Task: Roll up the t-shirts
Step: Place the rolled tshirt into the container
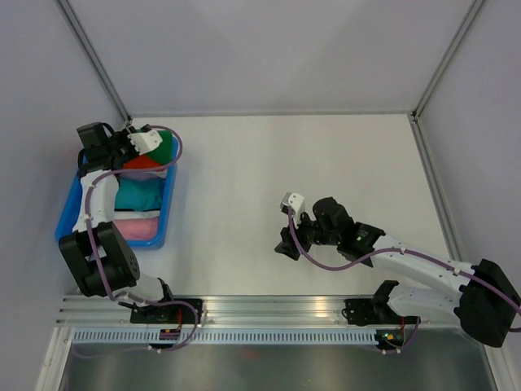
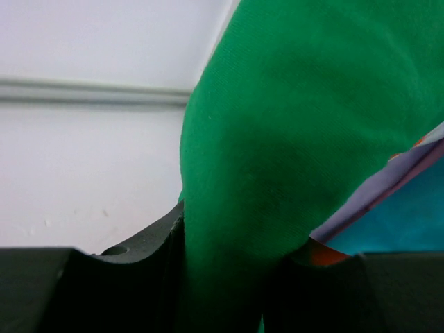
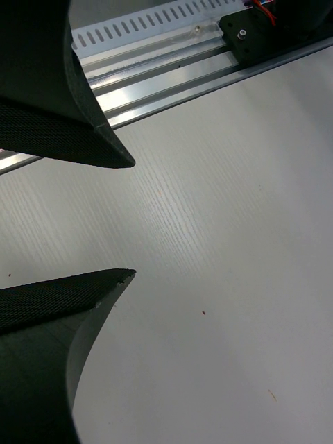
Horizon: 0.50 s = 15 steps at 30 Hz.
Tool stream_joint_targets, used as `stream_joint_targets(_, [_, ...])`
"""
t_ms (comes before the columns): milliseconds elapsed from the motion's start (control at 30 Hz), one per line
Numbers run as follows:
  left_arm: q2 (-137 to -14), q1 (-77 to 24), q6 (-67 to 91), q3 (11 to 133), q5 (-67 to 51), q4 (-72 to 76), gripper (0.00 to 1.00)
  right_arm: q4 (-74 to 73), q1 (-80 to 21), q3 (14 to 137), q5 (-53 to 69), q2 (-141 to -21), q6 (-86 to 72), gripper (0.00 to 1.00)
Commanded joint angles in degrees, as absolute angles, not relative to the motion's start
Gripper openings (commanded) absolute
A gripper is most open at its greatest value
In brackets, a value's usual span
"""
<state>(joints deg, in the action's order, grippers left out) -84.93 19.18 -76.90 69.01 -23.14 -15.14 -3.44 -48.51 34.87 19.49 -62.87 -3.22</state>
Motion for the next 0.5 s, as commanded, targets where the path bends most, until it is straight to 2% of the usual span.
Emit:
stream_joint_targets(0, [-87.01,22.49,-76.9,71.2,-28.47,-8.53,0.03,-1.76,-48.34,37.7,20.3,-63.63,-5.18,0.66])
stream_joint_targets(167, [-85.6,26.45,-89.72,61.0,-36.28,-12.02,0.03,-1.23,-48.34,38.32,19.78,-65.3,-6.59,0.66])
stream_joint_targets(233, [-87.26,28.29,-94.97,63.0,-38.4,-19.91,0.03,-0.79,-48.25,38.58,19.86,-66.26,-7.55,0.66])
stream_joint_targets(267, [-87.88,29.0,-97.45,63.89,-39.71,-28.65,0.04,-0.53,-48.43,38.76,19.95,-66.62,-7.82,0.66])
stream_joint_targets(467, [-93.6,32.96,-113.63,66.62,-36.31,-45.22,0.06,-0.53,-48.87,40.43,19.95,-69.43,-8.35,0.66])
